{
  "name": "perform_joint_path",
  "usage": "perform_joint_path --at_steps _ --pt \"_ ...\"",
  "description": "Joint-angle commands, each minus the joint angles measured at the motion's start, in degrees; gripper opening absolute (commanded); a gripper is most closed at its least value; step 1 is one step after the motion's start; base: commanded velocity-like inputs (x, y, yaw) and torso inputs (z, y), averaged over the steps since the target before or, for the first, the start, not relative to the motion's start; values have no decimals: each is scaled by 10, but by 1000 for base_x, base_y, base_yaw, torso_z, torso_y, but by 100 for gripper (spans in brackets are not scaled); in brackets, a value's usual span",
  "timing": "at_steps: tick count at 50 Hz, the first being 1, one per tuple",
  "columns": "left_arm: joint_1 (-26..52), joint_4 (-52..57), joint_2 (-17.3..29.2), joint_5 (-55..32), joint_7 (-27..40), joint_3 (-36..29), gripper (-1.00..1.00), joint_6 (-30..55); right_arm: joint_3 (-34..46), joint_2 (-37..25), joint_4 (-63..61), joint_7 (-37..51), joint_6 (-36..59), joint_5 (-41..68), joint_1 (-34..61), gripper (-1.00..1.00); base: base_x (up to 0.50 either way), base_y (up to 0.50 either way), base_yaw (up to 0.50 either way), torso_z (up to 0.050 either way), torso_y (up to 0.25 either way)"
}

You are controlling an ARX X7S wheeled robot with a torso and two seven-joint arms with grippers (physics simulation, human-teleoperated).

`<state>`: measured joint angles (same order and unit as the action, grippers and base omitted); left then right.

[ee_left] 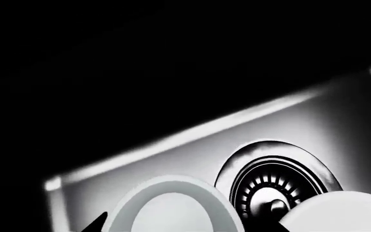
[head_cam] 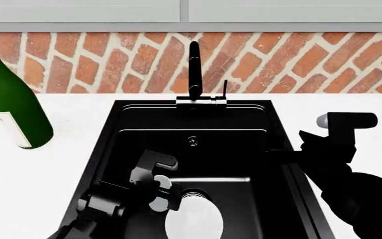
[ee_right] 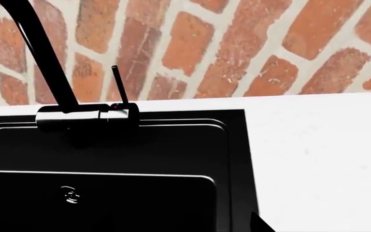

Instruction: Pick the cup and bowl from the sink and place them on the counter for drying.

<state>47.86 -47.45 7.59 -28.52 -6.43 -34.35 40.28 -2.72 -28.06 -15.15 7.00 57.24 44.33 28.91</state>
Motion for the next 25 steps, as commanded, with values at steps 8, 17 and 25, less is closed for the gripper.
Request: perform_joint_path --at_steps 8,17,25 --pt "-18 -14 17 8 -5 5 -100 5 -2 3 2 -2 -3 -5 -1 100 0 0 0 0 0" --pt "-25 56 36 -10 18 19 -100 41 -2 2 2 -2 -6 -3 -2 100 0 0 1 0 0" --pt "-46 204 80 -51 59 49 -100 116 -4 1 1 -1 -7 0 -6 100 0 0 3 0 0"
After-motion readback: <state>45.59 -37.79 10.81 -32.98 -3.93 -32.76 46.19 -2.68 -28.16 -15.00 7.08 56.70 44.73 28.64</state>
